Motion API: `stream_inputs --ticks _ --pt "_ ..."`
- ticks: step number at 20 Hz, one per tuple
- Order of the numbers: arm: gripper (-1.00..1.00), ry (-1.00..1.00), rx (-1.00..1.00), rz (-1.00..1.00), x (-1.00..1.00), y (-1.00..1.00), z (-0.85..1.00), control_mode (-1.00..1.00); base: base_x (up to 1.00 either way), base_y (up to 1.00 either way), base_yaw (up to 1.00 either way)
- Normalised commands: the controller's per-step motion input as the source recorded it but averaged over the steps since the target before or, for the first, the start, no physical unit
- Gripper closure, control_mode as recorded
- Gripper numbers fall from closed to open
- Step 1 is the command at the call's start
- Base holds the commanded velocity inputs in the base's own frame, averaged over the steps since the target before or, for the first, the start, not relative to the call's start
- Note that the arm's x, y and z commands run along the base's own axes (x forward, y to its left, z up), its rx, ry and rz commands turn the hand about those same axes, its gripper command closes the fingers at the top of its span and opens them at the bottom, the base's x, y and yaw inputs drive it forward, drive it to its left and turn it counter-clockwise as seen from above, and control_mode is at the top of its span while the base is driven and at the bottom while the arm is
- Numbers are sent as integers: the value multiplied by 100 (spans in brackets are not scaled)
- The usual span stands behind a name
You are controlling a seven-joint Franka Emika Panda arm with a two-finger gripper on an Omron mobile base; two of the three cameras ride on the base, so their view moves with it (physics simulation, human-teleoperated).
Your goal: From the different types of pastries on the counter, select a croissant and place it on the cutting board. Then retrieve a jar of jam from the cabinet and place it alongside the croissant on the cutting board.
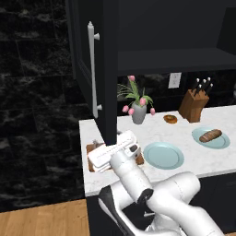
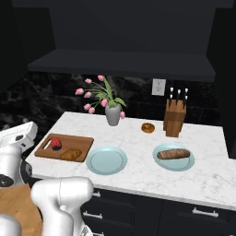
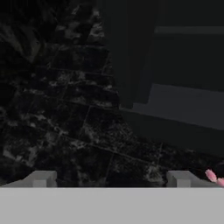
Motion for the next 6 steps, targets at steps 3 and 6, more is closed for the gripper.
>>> stream_inputs --ticks 3,6 --pt "-100 -26 0 0 -78 -34 100 -100 0 0 0" --pt "-100 -26 0 0 -80 -36 100 -100 0 0 0"
